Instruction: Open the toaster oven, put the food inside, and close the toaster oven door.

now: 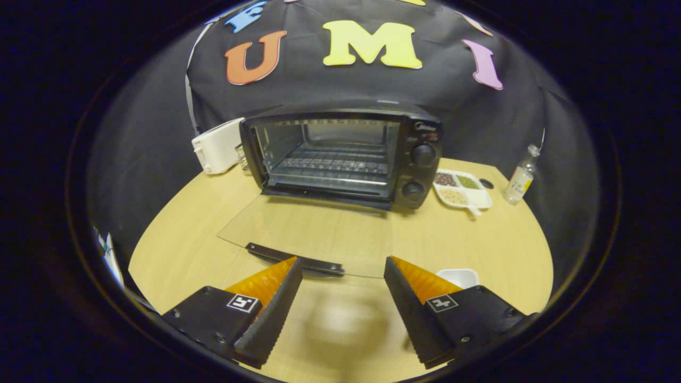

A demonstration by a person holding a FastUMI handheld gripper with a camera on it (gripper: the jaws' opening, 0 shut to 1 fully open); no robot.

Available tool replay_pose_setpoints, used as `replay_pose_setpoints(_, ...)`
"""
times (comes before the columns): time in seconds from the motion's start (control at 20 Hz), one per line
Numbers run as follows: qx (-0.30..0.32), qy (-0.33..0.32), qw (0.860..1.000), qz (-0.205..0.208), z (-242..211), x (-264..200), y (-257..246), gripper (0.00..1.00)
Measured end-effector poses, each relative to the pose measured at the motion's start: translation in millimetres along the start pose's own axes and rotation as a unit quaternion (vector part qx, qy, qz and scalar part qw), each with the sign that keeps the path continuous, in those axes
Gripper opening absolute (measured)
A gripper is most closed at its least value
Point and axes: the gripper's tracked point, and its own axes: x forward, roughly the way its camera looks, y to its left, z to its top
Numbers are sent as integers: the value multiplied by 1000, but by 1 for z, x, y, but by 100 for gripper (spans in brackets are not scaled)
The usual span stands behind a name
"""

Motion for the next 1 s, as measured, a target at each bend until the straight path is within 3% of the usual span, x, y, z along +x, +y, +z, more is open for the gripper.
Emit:
replay_pose_setpoints(0.3,25,-19,999,-3,7,-39,-112,99)
replay_pose_setpoints(0.4,52,6,999,4,-14,-48,-143,99)
replay_pose_setpoints(0.55,92,48,993,49,-47,-54,-160,99)
replay_pose_setpoints(0.75,129,103,978,126,-85,-58,-157,91)
replay_pose_setpoints(0.85,165,143,962,166,-100,-57,-148,79)
replay_pose_setpoints(0.95,203,175,943,199,-108,-58,-142,59)
replay_pose_setpoints(1.0,220,182,936,207,-108,-59,-144,44)
